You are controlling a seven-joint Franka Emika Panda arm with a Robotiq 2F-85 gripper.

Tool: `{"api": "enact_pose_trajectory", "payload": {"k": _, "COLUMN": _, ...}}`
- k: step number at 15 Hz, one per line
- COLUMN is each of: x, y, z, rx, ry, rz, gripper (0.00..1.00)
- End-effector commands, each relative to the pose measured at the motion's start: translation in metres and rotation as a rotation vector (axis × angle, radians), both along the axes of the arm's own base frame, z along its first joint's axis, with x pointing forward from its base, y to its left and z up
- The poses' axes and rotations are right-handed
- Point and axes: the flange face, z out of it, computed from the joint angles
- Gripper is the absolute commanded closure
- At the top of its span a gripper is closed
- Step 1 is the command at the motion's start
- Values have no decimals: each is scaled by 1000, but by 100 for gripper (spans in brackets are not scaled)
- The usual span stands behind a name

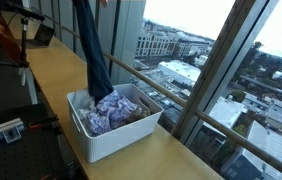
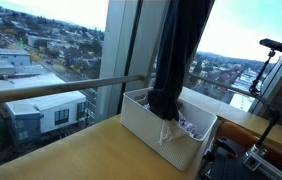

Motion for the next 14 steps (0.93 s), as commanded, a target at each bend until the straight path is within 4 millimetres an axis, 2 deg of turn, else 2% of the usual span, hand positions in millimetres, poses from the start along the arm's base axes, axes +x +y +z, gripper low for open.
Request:
{"api": "enact_pose_trajectory", "payload": {"k": 1, "x": -4, "y": 61, "z": 42, "rx": -11, "ry": -28, "rz": 66, "gripper": 95}}
{"api": "enact_pose_trajectory", "payload": {"k": 3, "x": -9, "y": 91, "z": 52, "rx": -24, "ry": -40, "rz": 95, "gripper": 95}}
{"api": "enact_pose_trajectory", "payload": {"k": 6, "x": -6, "y": 131, "z": 53, "rx": -37, "ry": -29, "rz": 120, "gripper": 95}}
{"api": "enact_pose_trajectory", "payload": {"k": 11, "x": 7, "y": 177, "z": 46, "rx": -54, "ry": 4, "rz": 140, "gripper": 95}}
{"api": "enact_pose_trajectory", "payload": {"k": 14, "x": 5, "y": 203, "z": 46, "rx": -65, "ry": -1, "rz": 164, "gripper": 95}}
